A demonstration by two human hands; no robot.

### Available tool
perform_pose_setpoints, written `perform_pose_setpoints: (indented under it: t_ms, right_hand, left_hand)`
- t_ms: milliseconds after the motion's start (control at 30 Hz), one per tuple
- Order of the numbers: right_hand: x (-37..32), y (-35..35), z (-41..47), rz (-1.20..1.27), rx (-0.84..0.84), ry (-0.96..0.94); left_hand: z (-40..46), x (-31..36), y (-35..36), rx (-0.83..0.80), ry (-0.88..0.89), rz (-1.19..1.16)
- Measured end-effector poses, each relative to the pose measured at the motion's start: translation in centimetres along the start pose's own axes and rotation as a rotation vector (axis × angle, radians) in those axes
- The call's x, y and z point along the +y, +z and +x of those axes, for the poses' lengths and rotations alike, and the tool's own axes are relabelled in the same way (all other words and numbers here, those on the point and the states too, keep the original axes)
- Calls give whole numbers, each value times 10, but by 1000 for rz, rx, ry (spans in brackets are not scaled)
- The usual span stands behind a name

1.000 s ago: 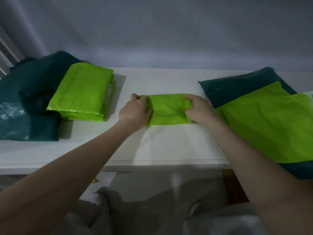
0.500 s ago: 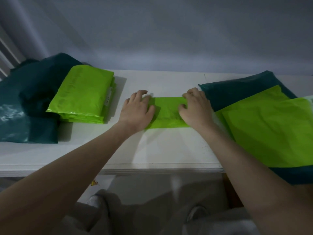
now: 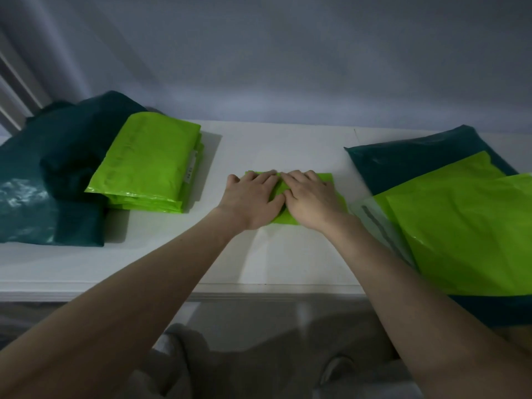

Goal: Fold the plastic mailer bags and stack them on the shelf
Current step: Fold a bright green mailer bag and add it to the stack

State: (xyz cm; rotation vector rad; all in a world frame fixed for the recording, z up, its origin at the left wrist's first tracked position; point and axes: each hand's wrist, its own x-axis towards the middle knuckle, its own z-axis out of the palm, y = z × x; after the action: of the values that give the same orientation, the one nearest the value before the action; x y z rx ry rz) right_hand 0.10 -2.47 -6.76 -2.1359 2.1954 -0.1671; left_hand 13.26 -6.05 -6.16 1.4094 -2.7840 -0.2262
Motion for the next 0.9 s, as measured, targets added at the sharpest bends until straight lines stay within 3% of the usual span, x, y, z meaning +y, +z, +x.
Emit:
perform_pose_setpoints:
  t_ms: [667, 900]
  right_hand:
    - [2, 10, 2, 46, 108, 152]
    - [22, 8, -4, 86, -8, 222]
  left_hand:
    - [6, -17, 22, 79, 52, -18]
    - [4, -20, 25, -62, 78, 51]
